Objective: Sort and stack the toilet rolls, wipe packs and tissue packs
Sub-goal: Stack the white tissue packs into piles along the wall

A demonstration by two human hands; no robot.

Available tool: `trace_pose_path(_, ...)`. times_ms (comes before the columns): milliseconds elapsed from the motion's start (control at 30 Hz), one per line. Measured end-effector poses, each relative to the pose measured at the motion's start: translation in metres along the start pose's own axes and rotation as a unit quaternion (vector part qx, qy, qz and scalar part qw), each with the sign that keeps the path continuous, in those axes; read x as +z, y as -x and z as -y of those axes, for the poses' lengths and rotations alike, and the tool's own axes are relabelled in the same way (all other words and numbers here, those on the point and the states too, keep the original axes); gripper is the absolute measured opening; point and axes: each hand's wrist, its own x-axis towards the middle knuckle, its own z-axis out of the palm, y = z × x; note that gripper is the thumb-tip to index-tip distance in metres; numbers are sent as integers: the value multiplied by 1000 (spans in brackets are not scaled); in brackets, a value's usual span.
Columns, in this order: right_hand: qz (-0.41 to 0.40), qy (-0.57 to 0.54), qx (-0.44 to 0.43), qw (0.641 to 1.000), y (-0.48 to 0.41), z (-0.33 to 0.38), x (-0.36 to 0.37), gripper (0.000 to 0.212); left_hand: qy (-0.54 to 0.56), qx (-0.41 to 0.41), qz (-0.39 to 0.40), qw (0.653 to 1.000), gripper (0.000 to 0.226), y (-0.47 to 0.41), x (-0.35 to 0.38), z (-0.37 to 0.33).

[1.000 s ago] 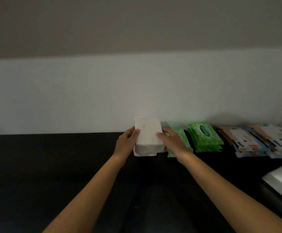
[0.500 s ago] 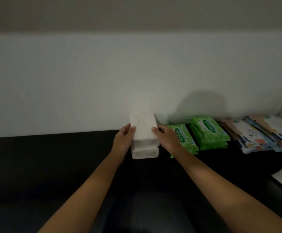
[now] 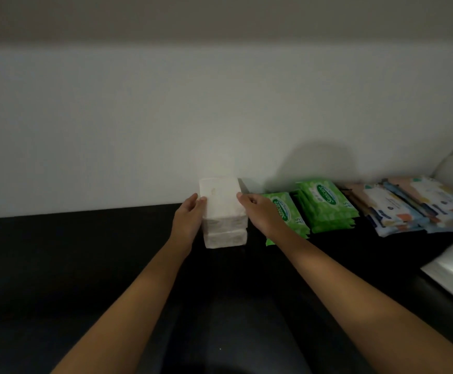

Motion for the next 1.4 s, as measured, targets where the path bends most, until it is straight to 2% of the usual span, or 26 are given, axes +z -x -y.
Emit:
trace_pose_path(167,-1,-21,-23,1000,19,1,-20,40,-88,109,-48,989,55,24,9,-20)
trace_pose_path(333,-42,-6,-33,999,51,0,-59,39,-81,175,2,981,48,66,45,-31)
trace_pose_path(533,-127,7,-32,991,108,-39,-137,35,-68,147,95,982,41,119,127,-12)
trace_pose_path(667,-174,-13,19,985,144,-87,-187,31,-70,112,177,975,39,156,185,15)
trace_pose_path(933,-264,-6,112,958,208,-161,-259,30,-181,46,318,930,42,217,271,56)
trace_pose_path(1167,-350,15,157,923,248,-216,-270,40,-247,-5,381,891,49,240,309,79)
trace_pose_path(1300,-346,-2,165,924,258,-231,-260,51,-269,-1,398,877,51,245,313,88)
trace_pose_path(1400,-346,-40,196,917,257,-235,-254,62,-303,7,431,850,51,246,311,90)
